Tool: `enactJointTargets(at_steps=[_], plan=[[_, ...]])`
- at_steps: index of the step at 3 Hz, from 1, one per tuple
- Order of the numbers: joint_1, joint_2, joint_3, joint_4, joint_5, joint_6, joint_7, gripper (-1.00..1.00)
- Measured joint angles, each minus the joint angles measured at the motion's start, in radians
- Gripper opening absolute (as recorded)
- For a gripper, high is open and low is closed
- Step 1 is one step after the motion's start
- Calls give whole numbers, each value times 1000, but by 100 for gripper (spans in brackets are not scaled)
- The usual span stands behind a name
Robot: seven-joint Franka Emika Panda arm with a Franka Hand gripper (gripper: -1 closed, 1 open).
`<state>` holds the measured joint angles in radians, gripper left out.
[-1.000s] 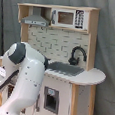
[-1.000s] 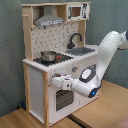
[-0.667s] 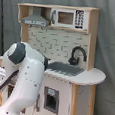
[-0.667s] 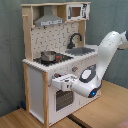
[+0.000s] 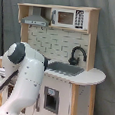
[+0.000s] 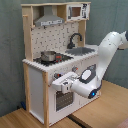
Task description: Play with the kitchen
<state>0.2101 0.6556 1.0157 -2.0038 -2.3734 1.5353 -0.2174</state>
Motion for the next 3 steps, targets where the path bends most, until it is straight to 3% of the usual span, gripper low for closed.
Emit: enactJointTargets(at_steps=[1, 2, 3], plan=[[1, 0, 0, -1, 0, -15, -77, -100], [2, 0, 0, -1, 0, -19, -77, 100], [2, 0, 4, 0, 4, -23, 100, 100]])
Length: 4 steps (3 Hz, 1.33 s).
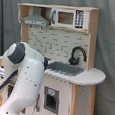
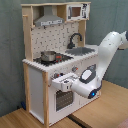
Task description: Play with the kitchen
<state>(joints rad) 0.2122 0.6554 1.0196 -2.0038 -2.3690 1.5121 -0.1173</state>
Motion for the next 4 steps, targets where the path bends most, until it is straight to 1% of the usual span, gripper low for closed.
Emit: enactJointTargets(at_steps=[1, 2, 3, 4], plan=[[0, 0, 1, 0, 0, 2, 103, 100], [1, 0, 74, -17, 63, -40, 108, 100], [1, 0, 114, -46, 108, -117, 80, 100], [1, 0, 170, -75, 129, -202, 53, 100]])
